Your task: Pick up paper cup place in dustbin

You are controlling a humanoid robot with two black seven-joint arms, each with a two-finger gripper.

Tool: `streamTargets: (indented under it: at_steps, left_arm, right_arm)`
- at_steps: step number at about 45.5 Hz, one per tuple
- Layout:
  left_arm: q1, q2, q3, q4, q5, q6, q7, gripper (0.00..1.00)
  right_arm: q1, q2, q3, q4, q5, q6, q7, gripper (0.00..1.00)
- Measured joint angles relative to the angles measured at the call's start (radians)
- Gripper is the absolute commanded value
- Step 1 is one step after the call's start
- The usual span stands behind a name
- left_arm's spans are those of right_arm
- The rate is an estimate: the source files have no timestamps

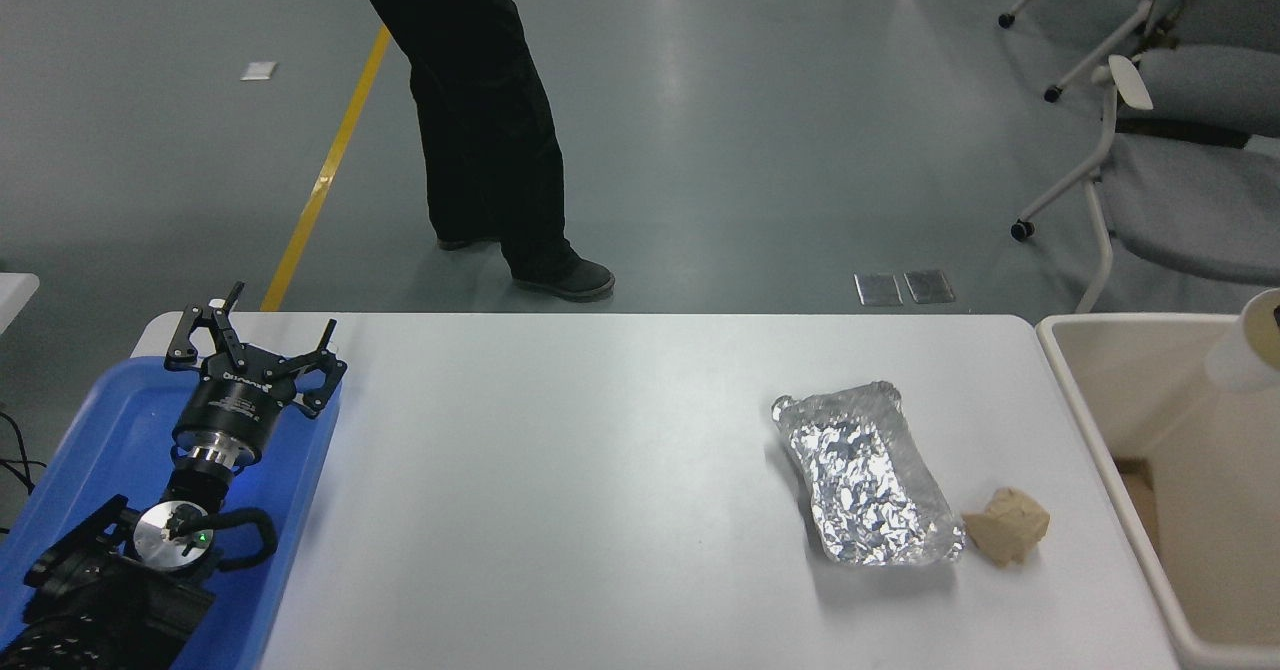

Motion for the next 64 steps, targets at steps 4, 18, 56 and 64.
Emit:
streamTargets:
  at_steps: [4, 18, 56, 64]
  left_arm:
    - [0.0, 0.0, 0.0, 0.0, 0.0, 0.0, 0.0, 0.99]
    - [0.0, 0.0, 0.0, 0.0, 0.0, 0.0, 0.0, 0.99]
    - [0.0, 0.0, 0.0, 0.0, 0.0, 0.0, 0.0, 0.99]
    - [0.0, 0.0, 0.0, 0.0, 0.0, 0.0, 0.0, 0.99]
  right_arm:
    - [-0.127, 0.002, 0.075, -0.08, 0.003, -0.036, 0.0, 0.0]
    - [-0.504, 0.069, 0.315, -0.406, -0.001, -0.096, 0.001, 0.0]
    - [-0.888, 0.251, 0.59, -0.891, -0.022, -0.111, -0.004, 0.84]
    - [-0.887, 0.252, 0.595, -0.897, -0.022, -0.115, -0.005, 0.85]
